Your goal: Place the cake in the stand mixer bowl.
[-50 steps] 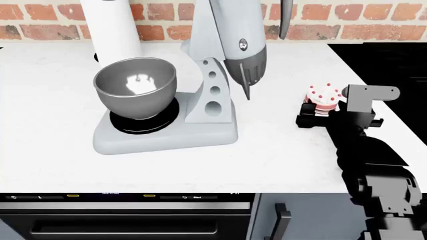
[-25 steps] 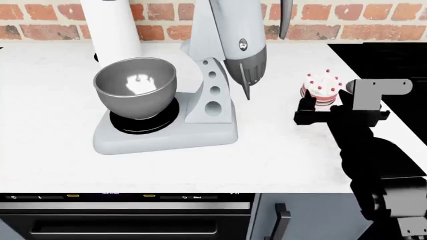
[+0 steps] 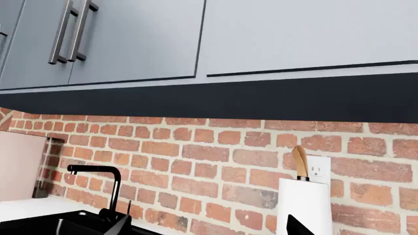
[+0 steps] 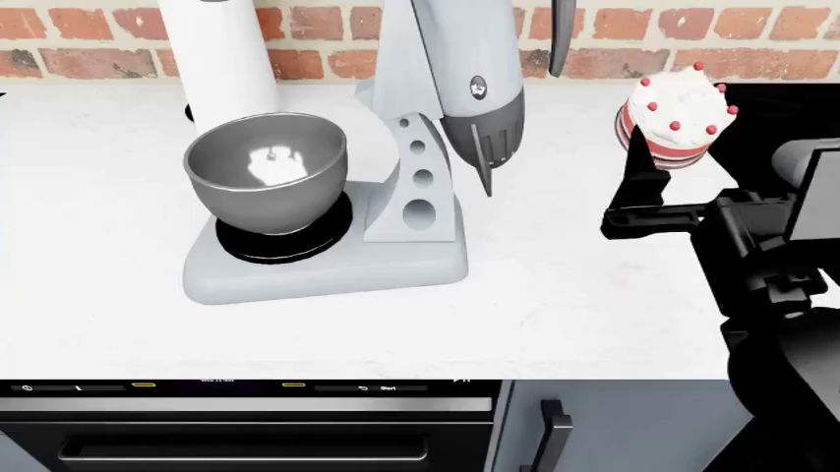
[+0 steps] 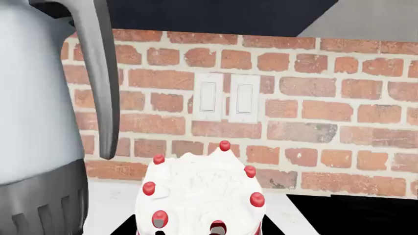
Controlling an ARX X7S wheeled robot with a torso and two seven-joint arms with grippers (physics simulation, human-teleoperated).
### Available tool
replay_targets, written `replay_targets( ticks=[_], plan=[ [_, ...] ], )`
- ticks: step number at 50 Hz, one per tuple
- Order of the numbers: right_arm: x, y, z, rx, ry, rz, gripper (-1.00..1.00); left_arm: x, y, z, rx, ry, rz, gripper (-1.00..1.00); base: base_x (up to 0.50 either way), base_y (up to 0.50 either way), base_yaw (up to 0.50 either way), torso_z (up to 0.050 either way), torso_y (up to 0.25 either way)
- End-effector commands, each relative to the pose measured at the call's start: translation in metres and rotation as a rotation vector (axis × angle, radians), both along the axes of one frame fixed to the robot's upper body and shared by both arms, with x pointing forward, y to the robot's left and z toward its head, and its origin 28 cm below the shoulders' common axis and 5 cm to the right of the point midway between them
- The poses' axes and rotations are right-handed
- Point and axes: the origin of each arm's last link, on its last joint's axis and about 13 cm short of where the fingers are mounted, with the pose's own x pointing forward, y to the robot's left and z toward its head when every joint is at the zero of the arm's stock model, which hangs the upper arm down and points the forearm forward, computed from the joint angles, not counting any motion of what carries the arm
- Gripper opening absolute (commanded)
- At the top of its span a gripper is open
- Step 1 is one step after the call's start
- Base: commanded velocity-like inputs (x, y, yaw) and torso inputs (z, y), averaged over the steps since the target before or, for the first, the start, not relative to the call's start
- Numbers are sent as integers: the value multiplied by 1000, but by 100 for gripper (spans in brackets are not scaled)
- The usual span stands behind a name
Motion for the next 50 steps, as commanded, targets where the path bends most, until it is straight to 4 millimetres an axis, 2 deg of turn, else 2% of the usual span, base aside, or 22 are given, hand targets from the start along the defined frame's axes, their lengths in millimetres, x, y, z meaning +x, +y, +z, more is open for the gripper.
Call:
replay_targets(
  ticks=[1, 8, 23, 31, 42, 50],
  plan=[
    [-41, 18, 15, -66, -92, 71, -100, 1, 0, -2, -2, 6, -3, 100, 0, 0, 0, 0, 0],
    [-58, 30, 16, -107, -87, 136, -100, 2, 0, -3, -5, 11, -6, 100, 0, 0, 0, 0, 0],
    [-88, 41, 13, -140, -114, 163, -100, 2, 0, -4, -8, 14, -6, 100, 0, 0, 0, 0, 0],
    [-93, 46, 10, -142, -110, 201, -100, 2, -1, -4, -8, 15, -8, 100, 0, 0, 0, 0, 0],
    [-88, 72, 3, -150, -45, 400, -100, 4, 0, -5, -13, 22, -5, 100, 0, 0, 0, 0, 0],
    [-83, 85, 3, -187, -34, 478, -100, 4, 0, -5, -14, 20, -6, 100, 0, 0, 0, 0, 0]
  ],
)
